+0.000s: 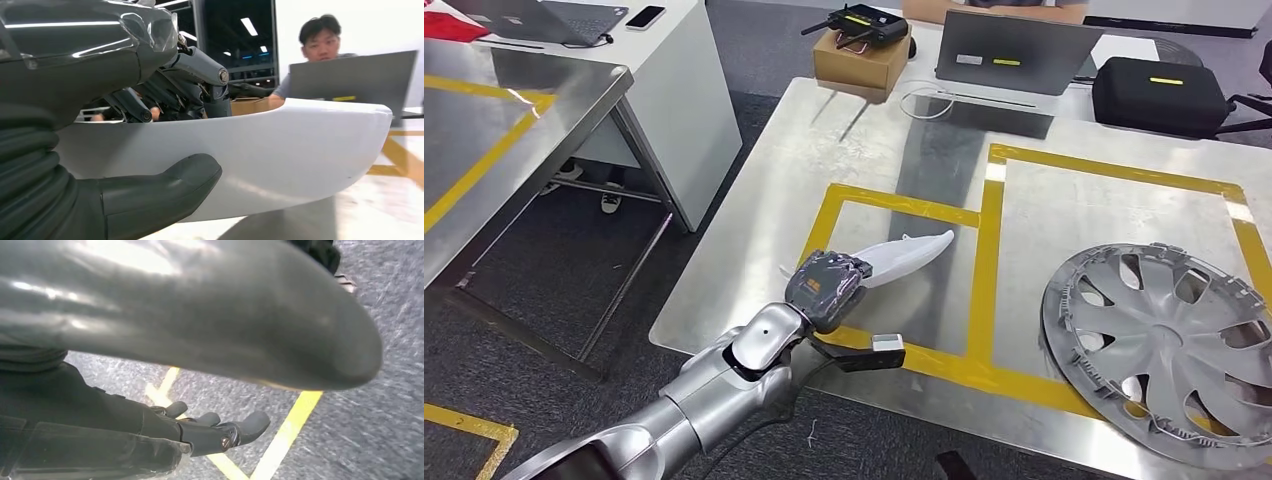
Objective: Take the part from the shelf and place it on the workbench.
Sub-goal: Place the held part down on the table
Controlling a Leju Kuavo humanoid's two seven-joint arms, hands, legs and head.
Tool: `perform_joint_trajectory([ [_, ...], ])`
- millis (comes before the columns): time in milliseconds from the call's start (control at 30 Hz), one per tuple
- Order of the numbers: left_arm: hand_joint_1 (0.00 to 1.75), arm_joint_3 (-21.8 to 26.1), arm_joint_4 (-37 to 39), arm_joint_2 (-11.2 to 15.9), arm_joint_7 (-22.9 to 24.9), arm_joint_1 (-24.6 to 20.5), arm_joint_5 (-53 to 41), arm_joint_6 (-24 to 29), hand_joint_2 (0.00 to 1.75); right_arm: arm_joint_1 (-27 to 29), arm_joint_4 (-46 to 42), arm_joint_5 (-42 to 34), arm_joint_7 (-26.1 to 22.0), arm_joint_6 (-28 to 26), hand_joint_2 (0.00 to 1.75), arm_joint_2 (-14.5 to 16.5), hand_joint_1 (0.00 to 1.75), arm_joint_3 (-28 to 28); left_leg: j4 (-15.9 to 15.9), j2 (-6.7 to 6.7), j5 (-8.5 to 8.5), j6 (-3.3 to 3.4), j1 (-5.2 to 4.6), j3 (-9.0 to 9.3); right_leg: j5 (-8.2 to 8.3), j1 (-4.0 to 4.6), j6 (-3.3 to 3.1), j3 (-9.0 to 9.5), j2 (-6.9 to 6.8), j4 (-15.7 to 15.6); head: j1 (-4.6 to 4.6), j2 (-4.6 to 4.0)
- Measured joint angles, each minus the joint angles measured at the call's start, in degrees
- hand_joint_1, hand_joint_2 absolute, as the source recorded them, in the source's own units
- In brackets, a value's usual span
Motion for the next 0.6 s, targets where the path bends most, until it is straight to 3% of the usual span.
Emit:
perform_joint_trajectory([
  [100,1.75,-0.2,0.7,-0.4,-0.7,0.1,0.8,0.1,1.75,-0.1,0.0,0.1,0.0,0.0,0.00,0.1,0.00,0.0,11.2,0.23,-4.97,-1.22,0.90,-5.28,-0.09,0.00,-0.32,0.08,0.00,0.0,-0.21,0.00],
  [133,1.75,-0.2,1.0,-0.5,-0.9,0.1,1.0,0.1,1.75,-0.1,0.0,0.2,0.1,0.0,0.00,0.2,0.00,0.0,13.3,0.28,-5.36,-1.44,1.18,-6.43,-0.10,-0.01,-0.31,0.10,0.01,0.0,-0.23,0.00],
  [167,1.75,-0.3,1.2,-0.6,-1.1,0.2,1.2,0.1,1.75,-0.1,0.0,0.2,0.1,0.0,0.00,0.2,0.00,0.0,13.2,0.32,-4.61,-1.58,1.44,-6.52,-0.11,-0.04,-0.29,0.15,0.03,0.0,-0.23,0.00],
  [233,1.75,-0.4,1.4,-0.9,-1.6,0.1,1.8,0.1,1.75,-0.2,0.0,0.4,0.1,0.0,0.00,0.3,0.00,0.0,6.5,0.42,-0.59,-1.53,1.77,-3.41,-0.14,-0.10,-0.25,0.34,0.09,0.0,-0.24,0.00],
  [300,1.75,-0.7,1.5,-1.5,-2.3,-0.3,2.5,0.1,1.75,-0.4,-0.1,0.7,0.2,0.1,0.00,0.4,0.00,0.0,-0.9,0.47,2.02,-1.20,1.63,0.24,-0.17,0.11,0.06,0.34,0.09,0.0,-0.21,0.00],
  [333,1.75,-0.8,1.6,-1.9,-2.7,-0.4,2.9,0.1,1.75,-0.5,-0.1,0.8,0.2,0.2,0.00,0.5,0.00,0.0,-2.6,0.44,2.33,-0.99,1.46,1.13,-0.14,0.21,0.31,0.24,0.08,0.0,-0.19,0.00],
  [467,1.75,-1.2,1.9,-3.0,-3.6,-0.5,3.6,0.0,1.75,-0.8,-0.1,1.1,0.4,0.3,0.00,0.8,0.00,0.0,-3.9,0.33,2.78,0.52,1.21,1.68,-0.35,0.03,1.53,-0.27,-0.04,0.3,-0.15,0.00],
  [533,1.75,-1.3,1.9,-3.5,-3.7,-0.7,3.8,0.0,1.75,-0.9,-0.2,1.2,0.4,0.3,0.00,0.8,0.00,0.0,-4.6,0.37,3.27,1.26,1.29,1.96,-2.70,-0.01,1.17,-2.69,-0.08,5.2,0.04,0.00],
  [600,1.75,-1.4,2.1,-3.8,-3.8,-0.8,3.9,0.0,1.75,-0.9,-0.2,1.2,0.6,0.3,0.00,0.8,0.00,0.0,-4.6,0.36,3.34,1.49,0.98,1.86,-5.86,0.03,0.76,-6.74,-0.06,13.8,0.20,0.00],
])
